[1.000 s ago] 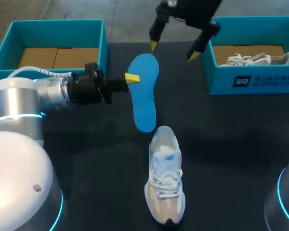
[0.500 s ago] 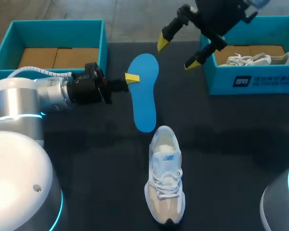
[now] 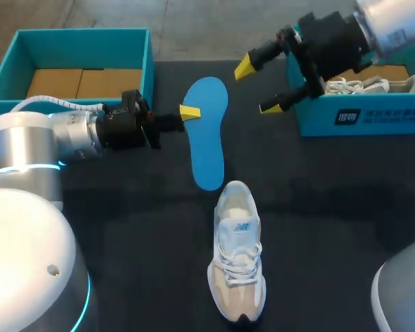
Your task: Take the shoe out of the shoebox, open the shoe tongue, remove and reinsert the insole, then place the shoe into the shoebox
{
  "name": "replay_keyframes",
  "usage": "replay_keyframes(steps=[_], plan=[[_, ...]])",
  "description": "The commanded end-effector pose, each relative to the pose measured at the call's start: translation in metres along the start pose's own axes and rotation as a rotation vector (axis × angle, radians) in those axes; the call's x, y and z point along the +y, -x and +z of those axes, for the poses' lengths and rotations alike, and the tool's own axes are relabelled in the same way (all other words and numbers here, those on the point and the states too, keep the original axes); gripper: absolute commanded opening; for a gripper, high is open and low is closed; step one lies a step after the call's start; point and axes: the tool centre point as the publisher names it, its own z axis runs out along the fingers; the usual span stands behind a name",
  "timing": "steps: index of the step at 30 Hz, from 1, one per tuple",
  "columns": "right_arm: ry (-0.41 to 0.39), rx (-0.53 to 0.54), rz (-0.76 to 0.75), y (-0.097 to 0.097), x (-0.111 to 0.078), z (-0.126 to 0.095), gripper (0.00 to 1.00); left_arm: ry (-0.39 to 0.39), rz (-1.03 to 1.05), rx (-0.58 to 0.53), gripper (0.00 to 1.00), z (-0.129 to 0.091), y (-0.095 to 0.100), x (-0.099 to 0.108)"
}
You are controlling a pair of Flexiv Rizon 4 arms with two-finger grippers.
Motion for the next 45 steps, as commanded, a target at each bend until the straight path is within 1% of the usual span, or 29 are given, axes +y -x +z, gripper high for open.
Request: replay_keyframes(steps=[1,4,12,18,22,27,33,35,39,41,42,45], plan=[[0.004,0.356,0.003,0.01,0.001,0.007,1.0,0.0,-0.001,-0.003,0.0,0.0,0.0,0.0],[0.012,0.381,0.003,0.013,0.001,0.007,1.0,0.0,-0.001,-0.003,0.0,0.0,0.0,0.0],[0.014,0.391,0.012,0.02,0.003,0.007,1.0,0.0,-0.001,-0.003,0.0,0.0,0.0,0.0],[0.018,0.407,0.019,0.027,0.004,0.007,1.0,0.022,0.094,0.021,0.0,-0.002,-0.007,-0.001],[0.018,0.407,0.019,0.027,0.004,0.007,1.0,0.032,0.195,0.029,0.0,-0.007,-0.01,-0.001],[0.018,0.407,0.019,0.027,0.004,0.007,1.0,0.013,0.393,0.049,0.0,-0.013,-0.016,0.001],[0.018,0.407,0.019,0.027,0.004,0.007,1.0,-0.044,0.724,0.083,0.0,-0.015,-0.024,0.004],[0.018,0.407,0.019,0.027,0.004,0.007,1.0,-0.038,0.818,0.1,0.0,-0.015,-0.028,0.008],[0.018,0.407,0.019,0.027,0.004,0.007,1.0,-0.06,1.032,0.089,0.0,-0.01,-0.037,0.007],[0.018,0.407,0.019,0.027,0.004,0.007,1.0,-0.053,1.101,0.09,0.0,-0.008,-0.041,0.004],[0.018,0.407,0.019,0.027,0.004,0.007,1.0,-0.049,1.182,0.092,0.0,-0.007,-0.043,0.003],[0.018,0.407,0.019,0.027,0.004,0.007,1.0,-0.035,1.327,0.092,0.0,-0.005,-0.045,0.003]])
